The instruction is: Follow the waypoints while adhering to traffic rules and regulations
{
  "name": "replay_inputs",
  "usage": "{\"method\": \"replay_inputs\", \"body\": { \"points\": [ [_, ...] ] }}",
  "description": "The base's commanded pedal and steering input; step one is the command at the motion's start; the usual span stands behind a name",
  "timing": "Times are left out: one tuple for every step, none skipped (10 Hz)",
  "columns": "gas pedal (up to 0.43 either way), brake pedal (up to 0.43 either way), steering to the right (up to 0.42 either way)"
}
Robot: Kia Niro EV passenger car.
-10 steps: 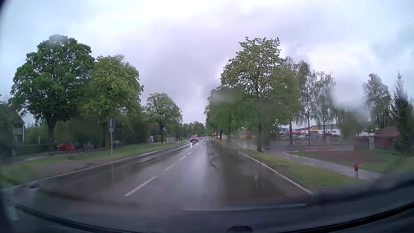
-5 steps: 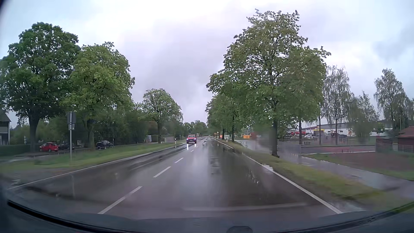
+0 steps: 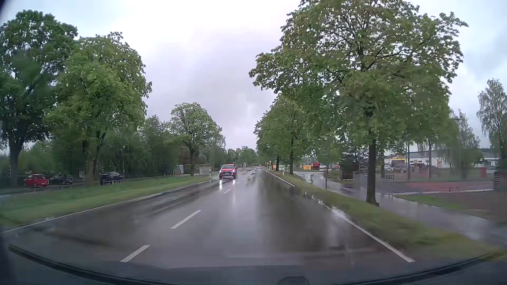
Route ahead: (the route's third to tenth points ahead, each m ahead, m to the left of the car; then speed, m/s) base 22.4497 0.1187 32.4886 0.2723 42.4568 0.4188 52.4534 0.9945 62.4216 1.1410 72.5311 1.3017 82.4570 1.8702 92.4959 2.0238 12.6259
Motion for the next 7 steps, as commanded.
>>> {"method": "replay_inputs", "body": {
  "points": [
    [0.15,0.0,-0.009],
    [0.15,0.0,-0.009],
    [0.15,0.0,-0.008],
    [0.15,0.0,-0.007],
    [0.15,0.0,-0.007],
    [0.15,0.0,-0.007],
    [0.15,0.0,-0.007]
  ]
}}
